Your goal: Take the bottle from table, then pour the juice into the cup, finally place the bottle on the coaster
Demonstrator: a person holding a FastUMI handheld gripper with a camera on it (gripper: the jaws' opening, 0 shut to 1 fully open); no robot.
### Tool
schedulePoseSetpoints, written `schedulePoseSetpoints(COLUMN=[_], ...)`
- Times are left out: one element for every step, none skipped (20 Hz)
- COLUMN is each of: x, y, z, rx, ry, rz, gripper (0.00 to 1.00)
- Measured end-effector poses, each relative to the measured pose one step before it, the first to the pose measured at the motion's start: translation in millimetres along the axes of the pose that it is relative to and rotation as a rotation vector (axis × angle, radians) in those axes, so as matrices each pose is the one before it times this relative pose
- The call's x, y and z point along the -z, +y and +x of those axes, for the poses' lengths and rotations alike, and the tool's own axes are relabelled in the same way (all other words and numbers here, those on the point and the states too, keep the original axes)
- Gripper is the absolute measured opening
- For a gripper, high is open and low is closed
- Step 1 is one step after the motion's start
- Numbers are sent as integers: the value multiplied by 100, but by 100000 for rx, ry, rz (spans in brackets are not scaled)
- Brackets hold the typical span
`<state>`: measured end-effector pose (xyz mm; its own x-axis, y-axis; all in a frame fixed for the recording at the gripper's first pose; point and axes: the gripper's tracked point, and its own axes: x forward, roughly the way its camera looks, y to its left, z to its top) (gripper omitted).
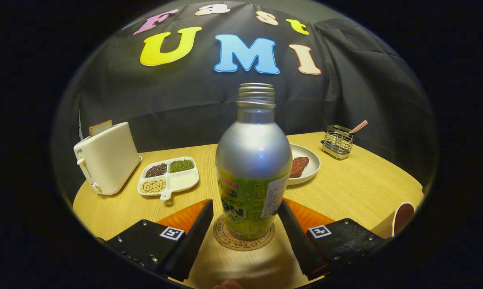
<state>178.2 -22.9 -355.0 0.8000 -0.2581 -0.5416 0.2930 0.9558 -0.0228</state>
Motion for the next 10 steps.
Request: schedulePoseSetpoints(x=[-26,-244,-324,-430,-681,-664,-745,-566,-764,-832], y=[2,246,108,-110,129,37,-70,-164,-29,-34], z=[-353,-495,-734,-643,-908,-918,-903,-818,-1035,-1167], rx=[-514,-1213,-1151,-990,-987,-1156,-633,-918,-985,-1123], ry=[409,-530,-709,-876,-1457,-1838,-1242,-860,-1458,-1703], rz=[195,495,462,201,105,436,592,568,564,524], gripper=[97,97,97,97,97,97,97,97,97,97])
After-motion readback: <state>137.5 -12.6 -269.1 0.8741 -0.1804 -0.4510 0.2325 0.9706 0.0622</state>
